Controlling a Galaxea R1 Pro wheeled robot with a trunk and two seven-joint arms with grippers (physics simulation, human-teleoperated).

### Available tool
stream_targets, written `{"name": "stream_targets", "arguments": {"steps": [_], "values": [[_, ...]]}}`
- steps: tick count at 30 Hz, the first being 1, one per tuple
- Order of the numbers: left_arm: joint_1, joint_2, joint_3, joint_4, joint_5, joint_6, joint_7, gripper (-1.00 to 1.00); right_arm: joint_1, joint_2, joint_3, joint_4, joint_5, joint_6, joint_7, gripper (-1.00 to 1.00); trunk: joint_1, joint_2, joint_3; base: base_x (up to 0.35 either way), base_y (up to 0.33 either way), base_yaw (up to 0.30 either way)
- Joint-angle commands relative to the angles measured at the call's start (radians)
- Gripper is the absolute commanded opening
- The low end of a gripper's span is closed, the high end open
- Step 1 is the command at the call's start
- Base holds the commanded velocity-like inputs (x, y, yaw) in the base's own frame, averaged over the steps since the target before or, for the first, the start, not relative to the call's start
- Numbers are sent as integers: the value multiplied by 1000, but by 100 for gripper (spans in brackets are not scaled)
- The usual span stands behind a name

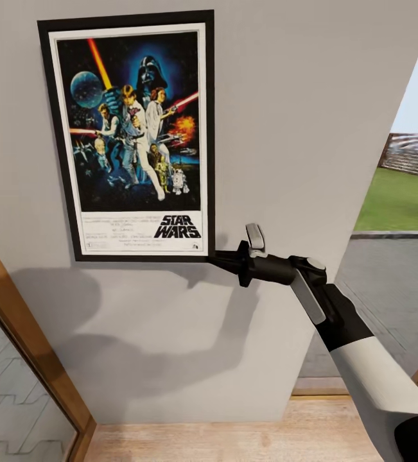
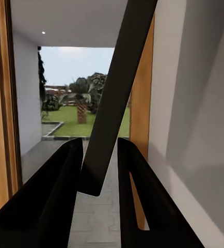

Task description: Pick up the poster from the kitchen countertop and hang it on one of the wall nails in the kitchen.

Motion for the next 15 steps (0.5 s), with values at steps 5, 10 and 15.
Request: {"name": "stream_targets", "arguments": {"steps": [5,10,15], "values": [[-1,1,-8,0,8,-5,-1,100,0,-2,2,1,-10,9,1,-100,1,-2,-2,0,0,0],[-1,0,-8,0,8,-5,-1,100,4,-2,1,4,-10,8,1,-100,1,-2,-2,0,0,0],[-1,0,-8,0,8,-5,-1,100,7,-3,1,7,-10,7,1,-100,1,-2,-2,0,0,0]]}}
